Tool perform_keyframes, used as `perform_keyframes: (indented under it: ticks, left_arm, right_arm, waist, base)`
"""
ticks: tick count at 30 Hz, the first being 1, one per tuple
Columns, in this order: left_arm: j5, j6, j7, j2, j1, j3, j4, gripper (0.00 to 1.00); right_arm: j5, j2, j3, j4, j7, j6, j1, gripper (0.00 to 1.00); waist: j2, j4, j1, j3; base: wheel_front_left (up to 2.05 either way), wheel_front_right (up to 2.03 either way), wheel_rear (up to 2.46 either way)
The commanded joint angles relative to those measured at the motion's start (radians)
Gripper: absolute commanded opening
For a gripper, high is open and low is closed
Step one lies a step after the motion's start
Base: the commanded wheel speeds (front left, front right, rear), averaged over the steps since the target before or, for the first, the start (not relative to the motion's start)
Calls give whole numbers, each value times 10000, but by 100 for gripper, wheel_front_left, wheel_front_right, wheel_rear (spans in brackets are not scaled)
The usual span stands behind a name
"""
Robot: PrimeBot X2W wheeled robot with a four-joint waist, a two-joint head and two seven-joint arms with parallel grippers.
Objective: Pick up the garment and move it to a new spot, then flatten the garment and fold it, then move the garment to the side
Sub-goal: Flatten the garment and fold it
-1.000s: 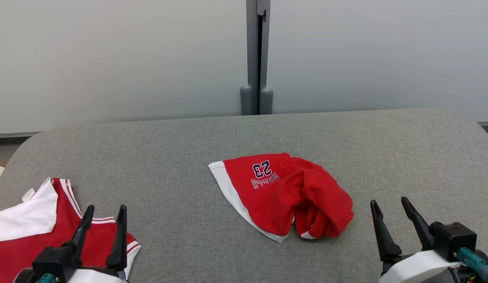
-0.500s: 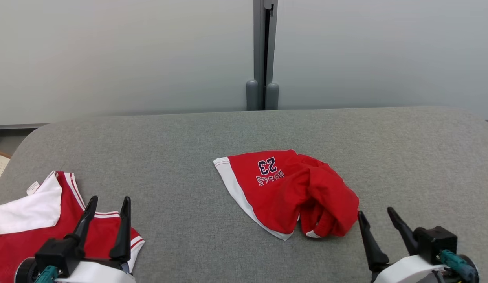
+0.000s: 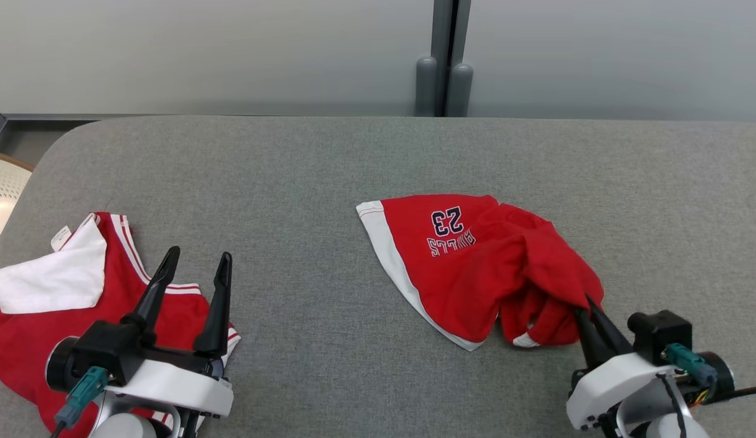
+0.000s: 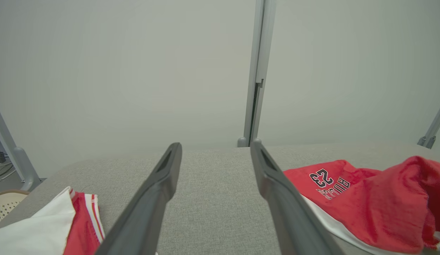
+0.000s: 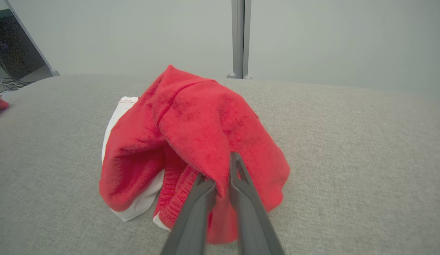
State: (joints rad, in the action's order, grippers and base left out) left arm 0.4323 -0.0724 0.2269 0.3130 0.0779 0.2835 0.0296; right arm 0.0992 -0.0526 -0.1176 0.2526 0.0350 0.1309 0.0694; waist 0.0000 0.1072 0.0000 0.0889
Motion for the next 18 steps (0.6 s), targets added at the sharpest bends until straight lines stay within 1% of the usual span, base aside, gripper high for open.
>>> perform_keyframes:
  ticks: [1, 6, 9, 12, 17, 18]
  left_arm:
    - [-45, 95, 92, 2, 292, 25, 79, 100]
    - [-72, 208, 198, -80, 616, 30, 229, 100]
    - [-85, 352, 251, -131, 846, 68, 299, 100]
    - [-97, 525, 294, -189, 1181, 96, 379, 100]
    - [-127, 844, 356, -322, 1766, 99, 651, 100]
    - [-136, 894, 360, -358, 1847, 92, 702, 100]
  right_arm:
    - [-29, -133, 217, -305, -164, -3, 295, 0]
    - [-4, -460, 774, -1122, 99, -3, 1014, 0]
    - [-16, -700, 1208, -1218, 394, -3, 1548, 0]
    - [0, -889, 1670, -931, 657, -3, 2170, 0]
    - [-11, -1002, 2142, 269, 807, -3, 3176, 0]
    - [-37, -999, 2189, 507, 816, -3, 3314, 21]
  waist:
    - [0, 155, 0, 255]
    - [0, 175, 0, 566]
    - [0, 263, 0, 903]
    - [0, 416, 0, 1374]
    - [0, 676, 0, 2098]
    - [0, 718, 0, 2196]
  base:
    - [0, 0, 0]
    - [0, 0, 0]
    - [0, 0, 0]
    - [0, 0, 0]
    - [0, 0, 0]
    - [0, 0, 0]
